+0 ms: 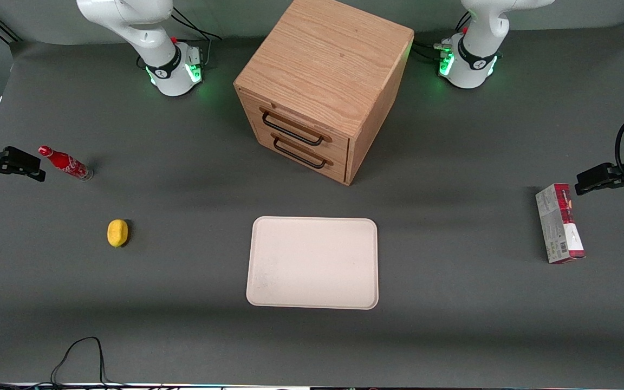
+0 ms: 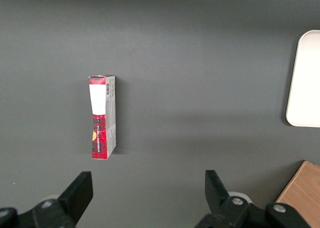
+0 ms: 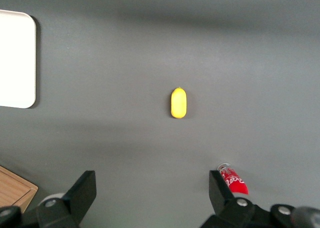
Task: Place coke bottle on tray
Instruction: 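Lower the right gripper onto the red Coca-Cola bottle and close on it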
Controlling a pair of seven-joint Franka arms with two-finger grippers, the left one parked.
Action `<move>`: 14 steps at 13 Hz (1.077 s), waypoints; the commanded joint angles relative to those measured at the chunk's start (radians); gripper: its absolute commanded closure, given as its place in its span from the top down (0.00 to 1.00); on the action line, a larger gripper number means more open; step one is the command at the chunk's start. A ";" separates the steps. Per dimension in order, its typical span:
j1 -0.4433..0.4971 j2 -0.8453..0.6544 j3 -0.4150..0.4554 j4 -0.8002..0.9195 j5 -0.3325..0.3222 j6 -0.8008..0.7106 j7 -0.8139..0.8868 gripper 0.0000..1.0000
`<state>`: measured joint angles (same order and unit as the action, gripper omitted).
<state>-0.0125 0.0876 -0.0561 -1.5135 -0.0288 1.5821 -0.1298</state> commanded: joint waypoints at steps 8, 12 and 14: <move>-0.029 -0.106 -0.229 -0.283 0.023 0.030 -0.216 1.00; -0.034 -0.265 -0.378 -0.736 0.012 0.411 -0.405 1.00; -0.026 -0.266 -0.512 -0.880 -0.011 0.615 -0.555 1.00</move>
<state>-0.0554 -0.1078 -0.4716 -2.2207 -0.0220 2.0282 -0.5657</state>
